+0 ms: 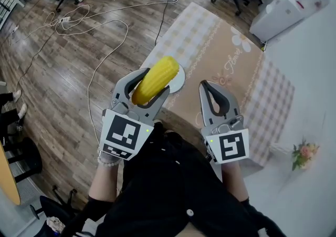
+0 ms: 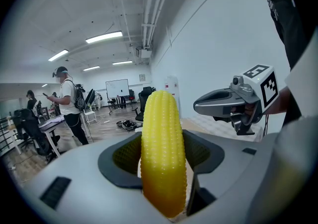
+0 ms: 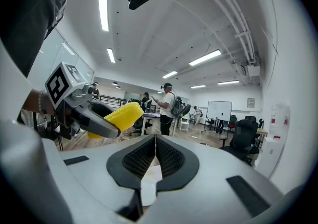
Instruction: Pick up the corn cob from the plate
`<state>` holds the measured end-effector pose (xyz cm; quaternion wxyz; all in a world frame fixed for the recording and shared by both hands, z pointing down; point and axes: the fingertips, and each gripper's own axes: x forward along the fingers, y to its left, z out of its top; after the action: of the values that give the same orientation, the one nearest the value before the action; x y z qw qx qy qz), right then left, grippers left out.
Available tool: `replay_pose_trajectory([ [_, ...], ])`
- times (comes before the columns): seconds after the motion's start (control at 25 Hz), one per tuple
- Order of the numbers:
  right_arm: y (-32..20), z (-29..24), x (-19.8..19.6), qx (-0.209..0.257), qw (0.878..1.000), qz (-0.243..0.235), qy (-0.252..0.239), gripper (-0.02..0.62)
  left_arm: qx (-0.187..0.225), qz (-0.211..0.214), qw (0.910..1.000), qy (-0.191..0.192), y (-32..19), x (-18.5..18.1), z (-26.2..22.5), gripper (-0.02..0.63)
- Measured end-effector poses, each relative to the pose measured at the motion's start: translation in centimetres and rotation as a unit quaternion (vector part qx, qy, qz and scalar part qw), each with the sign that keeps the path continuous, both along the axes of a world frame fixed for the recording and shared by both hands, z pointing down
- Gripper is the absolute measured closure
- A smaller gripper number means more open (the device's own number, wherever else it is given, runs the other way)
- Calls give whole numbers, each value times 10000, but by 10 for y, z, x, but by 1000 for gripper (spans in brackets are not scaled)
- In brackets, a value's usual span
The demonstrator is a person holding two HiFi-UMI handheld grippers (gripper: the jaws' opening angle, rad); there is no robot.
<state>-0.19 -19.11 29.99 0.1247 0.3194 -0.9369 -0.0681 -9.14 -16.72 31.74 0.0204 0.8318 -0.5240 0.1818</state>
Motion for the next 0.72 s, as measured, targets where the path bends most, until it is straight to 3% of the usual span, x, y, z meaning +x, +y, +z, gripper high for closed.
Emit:
replay_pose_trajectory([
  [0.72,1,4,3,-28,9999,-41,135,554,-23,42,10000,35,-4,8,3,348],
])
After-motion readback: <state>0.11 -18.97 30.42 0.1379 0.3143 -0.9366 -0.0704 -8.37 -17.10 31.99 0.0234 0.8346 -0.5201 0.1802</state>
